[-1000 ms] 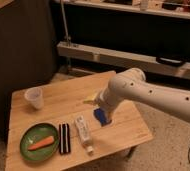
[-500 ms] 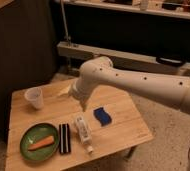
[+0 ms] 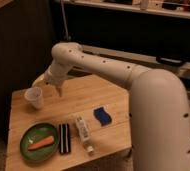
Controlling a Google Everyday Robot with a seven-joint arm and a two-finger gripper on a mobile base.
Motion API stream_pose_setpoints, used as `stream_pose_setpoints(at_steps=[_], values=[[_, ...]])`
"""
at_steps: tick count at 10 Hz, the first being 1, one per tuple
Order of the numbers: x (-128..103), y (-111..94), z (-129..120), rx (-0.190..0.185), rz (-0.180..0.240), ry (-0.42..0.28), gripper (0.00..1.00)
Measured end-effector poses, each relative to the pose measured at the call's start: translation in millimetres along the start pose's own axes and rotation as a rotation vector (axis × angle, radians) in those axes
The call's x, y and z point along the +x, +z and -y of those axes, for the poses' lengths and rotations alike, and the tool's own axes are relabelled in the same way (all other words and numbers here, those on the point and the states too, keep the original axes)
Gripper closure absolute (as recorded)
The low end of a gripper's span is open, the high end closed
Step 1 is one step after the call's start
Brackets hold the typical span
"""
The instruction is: Move the arm in a circular motion
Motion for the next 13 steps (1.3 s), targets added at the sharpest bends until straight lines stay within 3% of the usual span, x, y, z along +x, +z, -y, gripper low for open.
stream_pose_setpoints(at_steps=[2,3,7,13], values=[[23,2,5,-0.006,-0.031,0.021,0.2],[37,-2,2,-0.011,-0.067,0.049,0.2],[53,-29,-38,-0.029,-0.176,0.157,0.2],[13,-98,-175,-0.058,-0.325,0.393,0.2]])
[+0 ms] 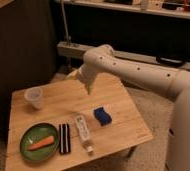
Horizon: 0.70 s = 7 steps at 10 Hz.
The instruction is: Move the arm in a circular motion
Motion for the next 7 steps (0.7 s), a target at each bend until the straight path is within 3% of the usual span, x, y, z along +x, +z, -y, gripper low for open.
stream_pose_setpoints(at_steps=[7], values=[[7,-69,-170,-0.041,-0.152,0.304,0.2]])
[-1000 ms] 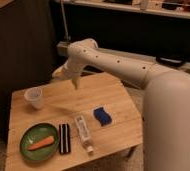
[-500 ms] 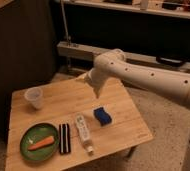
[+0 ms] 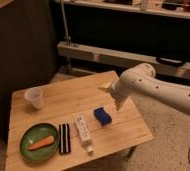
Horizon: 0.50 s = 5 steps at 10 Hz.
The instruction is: Move the arm in a circular motion
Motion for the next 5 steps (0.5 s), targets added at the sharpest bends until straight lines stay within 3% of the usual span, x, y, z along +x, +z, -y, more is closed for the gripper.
stream_pose_setpoints(at_steps=[2,5], values=[[4,-19,-51,-0.001,-0.035,0.059,0.2],[-5,-34,-80,0.005,-0.011,0.022,0.2]])
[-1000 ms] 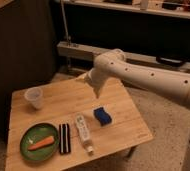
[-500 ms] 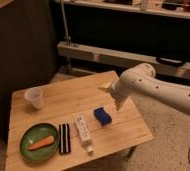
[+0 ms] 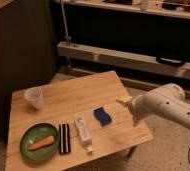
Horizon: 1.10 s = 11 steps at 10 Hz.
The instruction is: Move the arm in a circular motion
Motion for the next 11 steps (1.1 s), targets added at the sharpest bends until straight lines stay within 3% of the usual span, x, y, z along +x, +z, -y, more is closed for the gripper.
stream_pose_setpoints(at_steps=[2,5,8,11], values=[[-22,-2,3,0.011,0.054,-0.057,0.2],[-55,5,32,0.028,0.124,-0.143,0.2],[-129,37,127,0.064,0.298,-0.333,0.2],[-172,58,191,0.087,0.406,-0.465,0.2]])
